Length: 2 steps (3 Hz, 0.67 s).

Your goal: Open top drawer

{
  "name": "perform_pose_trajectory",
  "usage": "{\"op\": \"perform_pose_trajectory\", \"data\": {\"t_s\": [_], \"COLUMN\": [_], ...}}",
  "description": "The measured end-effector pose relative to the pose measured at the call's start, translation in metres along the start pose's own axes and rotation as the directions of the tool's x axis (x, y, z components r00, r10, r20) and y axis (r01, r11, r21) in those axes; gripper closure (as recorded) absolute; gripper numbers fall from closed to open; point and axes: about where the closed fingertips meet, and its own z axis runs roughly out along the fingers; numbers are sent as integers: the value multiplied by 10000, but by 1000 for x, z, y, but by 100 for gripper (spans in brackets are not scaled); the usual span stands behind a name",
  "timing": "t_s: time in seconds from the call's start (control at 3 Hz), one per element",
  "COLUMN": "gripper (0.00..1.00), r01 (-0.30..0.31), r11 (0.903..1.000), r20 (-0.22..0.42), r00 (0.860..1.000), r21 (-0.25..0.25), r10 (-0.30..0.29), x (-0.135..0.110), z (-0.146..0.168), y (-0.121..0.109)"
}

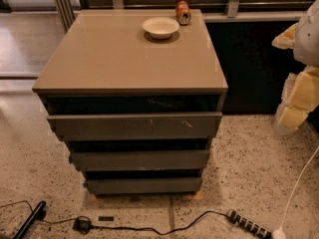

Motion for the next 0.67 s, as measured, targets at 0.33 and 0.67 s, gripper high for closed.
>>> {"op": "perform_pose_trajectory", "data": {"t_s": [0.33,0.67], "gripper": [0,0], "r01": [0,-286], "r11": [10000,9996], "r20": [0,-35], "r00": [10000,9996], "r21": [0,-65], "r10": [0,285], "x": [0,-3], "z": [0,35], "y": [0,-19]}}
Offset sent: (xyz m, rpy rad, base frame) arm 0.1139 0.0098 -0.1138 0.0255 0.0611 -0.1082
